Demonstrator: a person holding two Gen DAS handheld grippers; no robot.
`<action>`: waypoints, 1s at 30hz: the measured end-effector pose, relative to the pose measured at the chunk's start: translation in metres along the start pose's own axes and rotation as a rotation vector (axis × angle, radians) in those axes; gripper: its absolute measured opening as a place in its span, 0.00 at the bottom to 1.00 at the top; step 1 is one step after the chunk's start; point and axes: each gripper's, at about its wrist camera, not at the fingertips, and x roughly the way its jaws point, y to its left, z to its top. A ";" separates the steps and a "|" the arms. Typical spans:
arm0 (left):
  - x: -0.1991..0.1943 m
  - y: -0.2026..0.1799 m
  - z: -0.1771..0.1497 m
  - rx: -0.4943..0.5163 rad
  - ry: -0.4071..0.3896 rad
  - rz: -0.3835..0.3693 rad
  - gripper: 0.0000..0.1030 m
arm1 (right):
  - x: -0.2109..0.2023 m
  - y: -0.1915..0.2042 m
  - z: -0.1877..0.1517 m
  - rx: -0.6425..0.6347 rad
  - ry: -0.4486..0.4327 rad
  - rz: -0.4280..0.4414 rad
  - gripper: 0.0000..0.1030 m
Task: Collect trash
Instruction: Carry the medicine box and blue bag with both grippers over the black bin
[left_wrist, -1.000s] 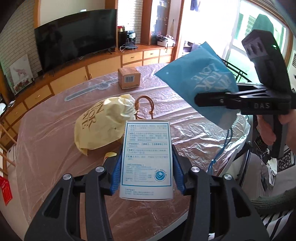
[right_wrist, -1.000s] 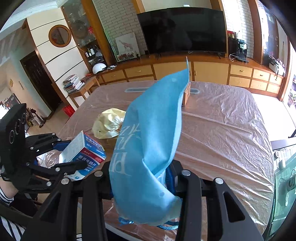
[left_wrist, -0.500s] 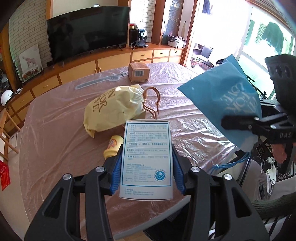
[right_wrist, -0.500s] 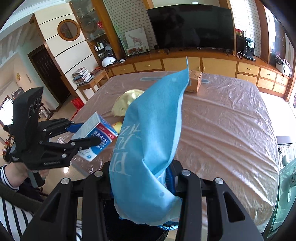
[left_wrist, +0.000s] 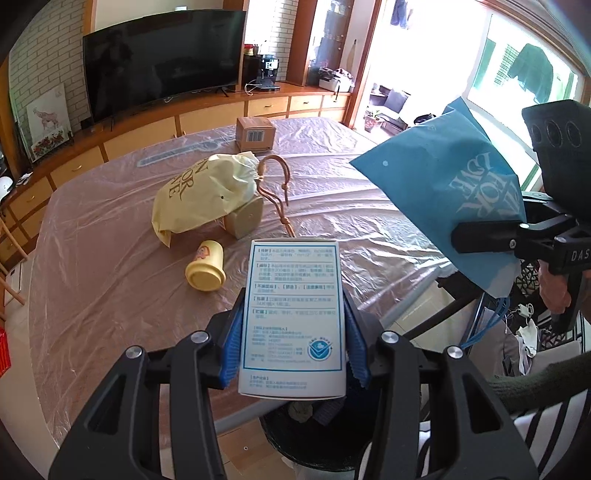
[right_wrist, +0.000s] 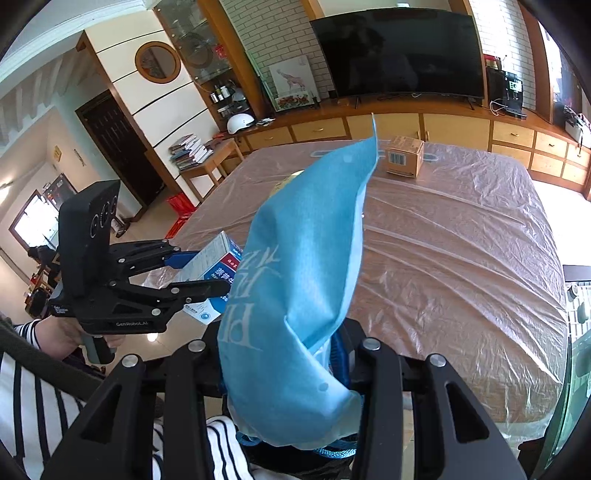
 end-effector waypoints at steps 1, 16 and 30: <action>-0.001 -0.001 -0.002 0.002 0.002 -0.004 0.46 | -0.001 0.002 -0.002 -0.003 0.005 0.004 0.39; 0.005 -0.023 -0.039 0.046 0.096 -0.082 0.46 | 0.007 0.013 -0.051 -0.050 0.178 0.014 0.39; 0.016 -0.045 -0.070 0.107 0.172 -0.107 0.46 | 0.028 0.022 -0.086 -0.034 0.295 0.021 0.39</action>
